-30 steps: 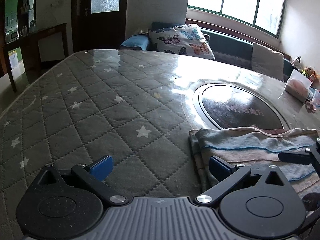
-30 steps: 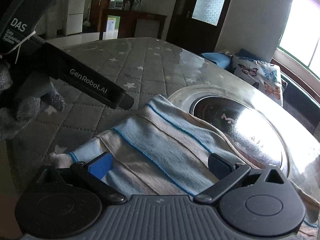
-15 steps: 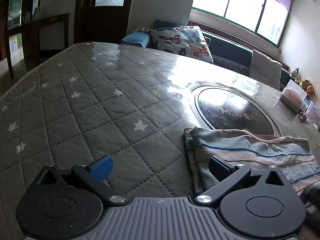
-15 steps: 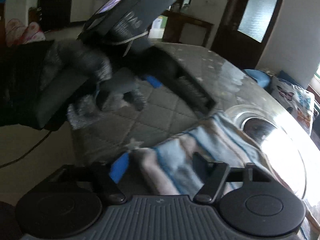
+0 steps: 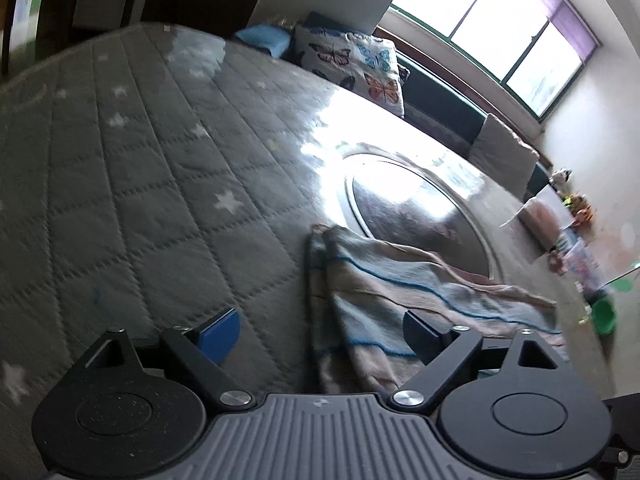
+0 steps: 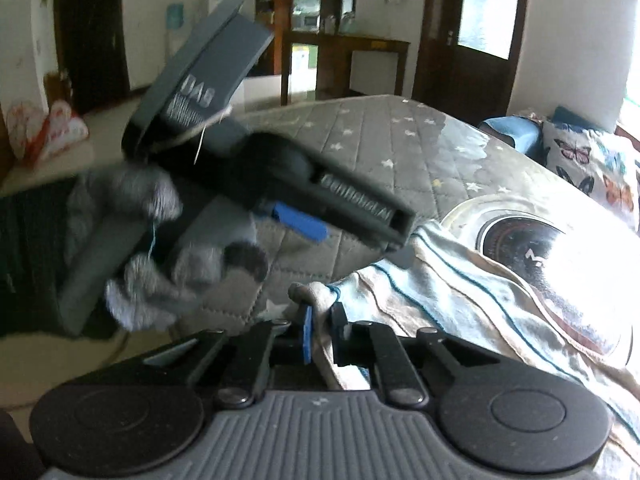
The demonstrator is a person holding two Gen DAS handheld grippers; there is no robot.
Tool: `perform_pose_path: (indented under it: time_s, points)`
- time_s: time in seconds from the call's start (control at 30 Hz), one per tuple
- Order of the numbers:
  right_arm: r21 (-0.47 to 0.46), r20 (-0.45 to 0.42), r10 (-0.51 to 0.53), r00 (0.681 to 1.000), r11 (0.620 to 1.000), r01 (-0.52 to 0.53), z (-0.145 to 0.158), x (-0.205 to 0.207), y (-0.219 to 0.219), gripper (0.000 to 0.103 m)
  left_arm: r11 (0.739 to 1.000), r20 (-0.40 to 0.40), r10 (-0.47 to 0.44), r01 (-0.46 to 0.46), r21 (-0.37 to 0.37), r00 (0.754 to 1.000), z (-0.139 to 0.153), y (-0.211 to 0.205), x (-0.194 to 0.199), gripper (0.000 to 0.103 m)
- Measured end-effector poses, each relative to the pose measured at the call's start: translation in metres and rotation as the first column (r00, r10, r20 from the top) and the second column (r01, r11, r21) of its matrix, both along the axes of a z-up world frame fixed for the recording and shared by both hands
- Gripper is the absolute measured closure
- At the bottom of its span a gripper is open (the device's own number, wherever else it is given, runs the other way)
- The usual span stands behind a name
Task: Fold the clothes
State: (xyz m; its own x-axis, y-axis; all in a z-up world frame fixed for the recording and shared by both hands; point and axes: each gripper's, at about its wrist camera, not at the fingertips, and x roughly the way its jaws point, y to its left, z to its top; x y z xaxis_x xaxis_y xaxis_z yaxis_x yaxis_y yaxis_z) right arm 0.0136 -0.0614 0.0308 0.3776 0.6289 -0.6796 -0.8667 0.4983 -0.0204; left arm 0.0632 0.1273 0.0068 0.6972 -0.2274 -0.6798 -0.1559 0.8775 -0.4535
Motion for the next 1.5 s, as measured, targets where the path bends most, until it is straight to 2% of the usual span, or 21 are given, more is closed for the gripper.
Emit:
perform_pose_path:
  time_s: [0.17,0.27,0.3,0.33,0.43,0.57,0.67,0.73,0.83,0.93,1.03,1.2,1.27,1.4,1.5]
  points:
    - [0.053,-0.003,-0.007,1.000,0.999,0.007,0.013,0.001,-0.018,0.096,0.995,-0.013,-0.008,0.007,-0.097,1.000,0.000,-0.006,0.006,0.025]
    - [0.074,-0.011,-0.001,1.000,0.997,0.002,0.015,-0.001,-0.024,0.096,0.989,-0.036,-0.007,0.001,-0.150,0.999,-0.005,-0.008,0.012,0.045]
    - [0.079,-0.012,0.002,1.000,0.997,-0.001,0.015,-0.002,-0.025,0.096,0.987,-0.043,-0.004,-0.003,-0.161,0.999,-0.006,-0.008,0.013,0.063]
    - [0.081,-0.012,0.006,1.000,0.997,-0.005,0.014,-0.003,-0.026,0.096,0.986,-0.047,-0.004,-0.005,-0.168,0.999,-0.007,-0.008,0.014,0.075]
    - [0.086,-0.022,0.007,1.000,0.996,-0.006,0.011,0.000,-0.030,0.093,0.986,-0.051,-0.001,-0.007,-0.168,0.999,-0.009,-0.008,0.015,0.086]
    - [0.120,-0.041,-0.029,0.999,0.992,0.034,0.012,0.017,-0.044,0.083,0.989,-0.039,0.004,-0.010,-0.149,0.999,-0.005,-0.008,0.014,0.089]
    - [0.129,-0.060,-0.085,0.995,0.987,0.092,0.009,0.035,-0.062,0.083,0.991,-0.029,0.005,-0.009,-0.135,1.000,-0.001,-0.008,0.012,0.090]
    - [0.102,-0.053,-0.161,0.985,0.981,0.166,0.001,0.051,-0.073,0.083,0.991,-0.023,0.007,-0.010,-0.132,1.000,0.000,-0.010,0.012,0.091]
    - [0.071,-0.098,-0.290,0.952,0.952,0.297,-0.015,0.086,-0.091,0.083,0.991,-0.014,0.007,-0.009,-0.130,1.000,0.004,-0.011,0.012,0.092]
    - [0.017,-0.047,-0.408,0.912,0.912,0.409,-0.028,0.113,-0.102,0.083,0.992,-0.007,0.005,-0.005,-0.126,1.000,0.009,-0.013,0.013,0.092]
    - [-0.014,-0.005,-0.467,0.884,0.884,0.467,-0.039,0.133,-0.104,0.083,0.992,0.002,0.002,-0.002,-0.126,1.000,0.015,-0.014,0.013,0.092]
    - [-0.052,0.013,-0.516,0.856,0.855,0.516,-0.059,0.163,-0.096,0.083,0.992,0.017,-0.005,0.007,-0.129,1.000,0.022,-0.017,0.015,0.093]
    - [-0.037,0.014,-0.524,0.852,0.851,0.524,-0.060,0.168,-0.096,0.082,0.991,0.019,-0.008,0.010,-0.131,1.000,0.025,-0.017,0.016,0.094]
    - [-0.046,0.013,-0.514,0.858,0.857,0.514,-0.055,0.162,-0.097,0.080,0.991,0.023,-0.008,0.011,-0.136,1.000,0.031,-0.019,0.017,0.094]
    - [-0.067,0.026,-0.497,0.867,0.865,0.498,-0.050,0.143,-0.104,0.077,0.990,0.027,-0.008,0.012,-0.140,1.000,0.037,-0.022,0.017,0.094]
